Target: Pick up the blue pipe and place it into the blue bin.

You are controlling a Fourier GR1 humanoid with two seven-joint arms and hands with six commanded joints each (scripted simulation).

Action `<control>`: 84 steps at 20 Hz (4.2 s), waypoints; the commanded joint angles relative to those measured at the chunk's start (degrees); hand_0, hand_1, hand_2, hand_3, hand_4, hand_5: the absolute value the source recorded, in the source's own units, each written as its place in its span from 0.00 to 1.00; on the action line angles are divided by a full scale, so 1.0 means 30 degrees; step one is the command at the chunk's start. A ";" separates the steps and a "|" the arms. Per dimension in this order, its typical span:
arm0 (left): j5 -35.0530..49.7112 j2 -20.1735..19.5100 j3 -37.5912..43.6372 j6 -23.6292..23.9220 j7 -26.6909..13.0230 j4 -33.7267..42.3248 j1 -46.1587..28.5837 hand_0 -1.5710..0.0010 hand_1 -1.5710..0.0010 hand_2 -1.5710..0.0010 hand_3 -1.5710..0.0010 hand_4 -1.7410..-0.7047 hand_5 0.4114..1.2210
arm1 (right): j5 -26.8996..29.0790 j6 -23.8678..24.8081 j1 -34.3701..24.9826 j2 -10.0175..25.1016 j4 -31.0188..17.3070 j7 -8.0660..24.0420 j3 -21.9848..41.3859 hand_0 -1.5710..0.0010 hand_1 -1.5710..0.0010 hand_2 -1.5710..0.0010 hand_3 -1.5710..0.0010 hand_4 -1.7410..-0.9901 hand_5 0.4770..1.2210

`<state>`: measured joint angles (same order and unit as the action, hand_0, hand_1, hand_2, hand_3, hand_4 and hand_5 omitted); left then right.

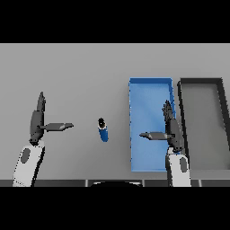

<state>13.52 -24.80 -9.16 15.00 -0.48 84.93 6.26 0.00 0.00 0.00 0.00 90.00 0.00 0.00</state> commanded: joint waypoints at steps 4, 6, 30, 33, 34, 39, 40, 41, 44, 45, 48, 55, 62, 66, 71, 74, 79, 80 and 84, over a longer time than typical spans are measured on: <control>-0.0097 0.0106 -0.0101 0.0104 0.0101 0.0076 0.0013 1.00 1.00 1.00 1.00 0.71 0.22 | 0.0112 -0.0074 0.0010 0.0130 -0.0007 -0.0009 -0.0104 1.00 1.00 1.00 1.00 0.69 0.17; -0.0244 0.0183 -0.0187 0.0212 0.0204 0.0068 -0.0115 1.00 1.00 1.00 1.00 0.71 0.22 | 0.0178 -0.0094 -0.0107 0.0217 -0.0132 0.0145 -0.0206 1.00 1.00 1.00 1.00 0.69 0.17; -0.1542 -0.2307 -0.6305 -0.8917 0.0628 0.3318 -0.1222 1.00 1.00 1.00 1.00 0.62 0.04 | -0.1977 -0.1828 0.1731 0.2855 0.2198 -0.2079 0.1397 1.00 1.00 1.00 1.00 0.64 0.19; -0.1838 -0.1296 -0.6833 -0.9120 0.0536 0.2456 -0.0523 1.00 1.00 1.00 1.00 0.60 0.04 | -0.1792 -0.1901 0.1764 0.2727 0.2303 -0.1838 0.1420 1.00 1.00 1.00 1.00 0.63 0.19; -0.1943 -0.0865 -0.6997 -0.9106 0.0390 0.2115 -0.0241 1.00 1.00 1.00 1.00 0.60 0.04 | -0.1949 -0.1734 0.1751 0.2591 0.2306 -0.1688 0.1492 1.00 1.00 1.00 1.00 0.62 0.19; -0.2413 0.1292 -0.7584 -0.9044 0.0174 -0.0005 0.1008 1.00 1.00 1.00 1.00 0.60 0.05 | -0.2023 -0.1732 0.2268 0.2615 0.2684 -0.1948 0.1536 1.00 1.00 1.00 1.00 0.62 0.18; -0.2326 0.1629 -0.7590 -0.9172 0.0309 -0.0414 0.1252 1.00 1.00 1.00 1.00 0.60 0.04 | -0.1891 -0.1815 0.2369 0.2629 0.2666 -0.1914 0.1481 1.00 1.00 1.00 1.00 0.62 0.17; -0.2700 0.1962 -0.7665 -0.8927 0.0296 -0.0863 0.1602 1.00 1.00 1.00 1.00 0.61 0.04 | -0.1907 -0.1709 0.2138 0.2630 0.2435 -0.1807 0.1360 1.00 1.00 1.00 1.00 0.62 0.17; -0.3488 0.2583 -0.7916 -0.8605 0.1246 -0.1773 0.2073 1.00 1.00 1.00 1.00 0.64 0.04 | -0.1947 -0.1731 0.2086 0.2734 0.2422 -0.1859 0.1327 1.00 1.00 1.00 1.00 0.63 0.16; -0.3092 0.2887 -0.7749 -0.8850 0.1390 -0.2027 0.2420 1.00 1.00 1.00 1.00 0.64 0.06 | -0.1836 -0.1731 0.1956 0.2736 0.2387 -0.1720 0.1242 1.00 1.00 1.00 1.00 0.64 0.16; -0.2502 0.3723 -0.7444 -0.9007 0.2169 -0.2937 0.2623 1.00 0.98 0.93 0.94 0.58 0.17 | -0.1740 -0.1920 0.2475 0.2782 0.2667 -0.2163 0.1300 1.00 1.00 1.00 1.00 0.63 0.17; -0.1812 0.5273 -0.7213 -0.8253 0.3090 -0.3410 0.2099 0.29 0.26 0.23 0.26 0.16 0.80 | -0.1906 -0.1749 0.2067 0.2749 0.2574 -0.1993 0.1312 1.00 1.00 1.00 1.00 0.64 0.18; -0.2453 0.5424 -0.7774 -0.7214 0.3841 -0.1931 0.2332 0.06 0.05 0.05 0.11 0.04 0.96 | -0.2059 -0.1683 0.1674 0.2739 0.2169 -0.1686 0.1307 1.00 1.00 1.00 1.00 0.66 0.20; -0.1884 0.5249 -0.7911 -0.7561 0.3849 -0.0020 0.2855 0.03 0.02 0.02 0.08 0.02 0.98 | -0.2272 -0.1673 0.2091 0.2896 0.2416 -0.1874 0.1351 1.00 1.00 1.00 1.00 0.68 0.20; -0.1332 0.5081 -0.8137 -0.7832 0.1693 0.1646 0.3570 0.01 0.01 0.01 0.08 0.02 0.99 | -0.2193 -0.1794 0.2192 0.2924 0.2289 -0.2496 0.1300 1.00 1.00 1.00 1.00 0.70 0.22; -0.1407 0.5115 -0.8200 -0.7915 0.1073 0.1659 0.3947 0.00 0.00 0.00 0.08 0.01 1.00 | -0.2332 -0.1718 0.2048 0.3001 0.2183 -0.2406 0.1269 1.00 1.00 1.00 1.00 0.74 0.21; -0.1450 0.5170 -0.8390 -0.8002 0.0843 0.1770 0.3758 0.00 0.00 0.00 0.08 0.01 1.00 | -0.2287 -0.1427 0.2430 0.2614 0.2267 -0.2403 0.1268 1.00 1.00 1.00 1.00 0.75 0.20; -0.1296 0.5131 -0.8259 -0.8122 0.0888 0.1712 0.3909 0.00 0.00 0.00 0.08 0.01 1.00 | -0.2286 -0.1393 0.2524 0.2574 0.2314 -0.2332 0.1272 1.00 1.00 1.00 1.00 0.74 0.20; -0.1639 0.5081 -0.8484 -0.7988 0.0844 0.1900 0.3616 0.00 0.00 0.00 0.08 0.01 1.00 | -0.2158 -0.1451 0.2643 0.2488 0.2479 -0.2525 0.1315 1.00 1.00 1.00 1.00 0.72 0.19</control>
<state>8.68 -9.58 -34.59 -9.06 2.03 90.63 17.11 -6.48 -4.36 7.94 7.46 97.44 -7.53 3.95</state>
